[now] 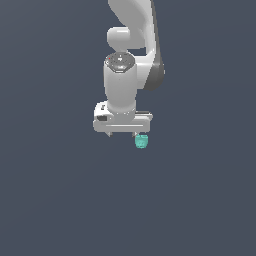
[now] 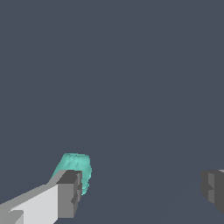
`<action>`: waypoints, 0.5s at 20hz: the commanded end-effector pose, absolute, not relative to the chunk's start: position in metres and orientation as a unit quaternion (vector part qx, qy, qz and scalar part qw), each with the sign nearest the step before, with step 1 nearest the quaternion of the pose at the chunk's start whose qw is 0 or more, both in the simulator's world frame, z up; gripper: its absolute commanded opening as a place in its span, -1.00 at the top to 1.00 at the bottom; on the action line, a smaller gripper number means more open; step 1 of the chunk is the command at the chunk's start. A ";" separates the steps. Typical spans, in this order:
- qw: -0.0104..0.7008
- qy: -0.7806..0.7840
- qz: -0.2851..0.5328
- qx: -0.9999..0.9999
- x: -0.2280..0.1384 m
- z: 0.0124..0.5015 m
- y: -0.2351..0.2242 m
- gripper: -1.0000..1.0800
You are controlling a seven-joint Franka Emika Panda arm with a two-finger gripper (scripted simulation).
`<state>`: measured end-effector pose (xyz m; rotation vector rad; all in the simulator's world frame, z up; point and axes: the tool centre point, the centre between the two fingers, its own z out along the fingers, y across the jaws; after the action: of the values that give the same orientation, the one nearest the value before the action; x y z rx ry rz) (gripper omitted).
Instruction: Pick up the object and move it to a goal position.
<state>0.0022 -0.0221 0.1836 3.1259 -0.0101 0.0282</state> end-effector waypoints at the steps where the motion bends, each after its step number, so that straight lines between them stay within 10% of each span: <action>1: 0.008 -0.003 0.009 1.000 0.002 0.184 -0.022 -0.92; 10: 0.012 0.017 -0.006 1.000 -0.004 0.174 -0.029 -0.92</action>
<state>-0.0037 -0.0278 0.1749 3.1179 0.0418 -0.0133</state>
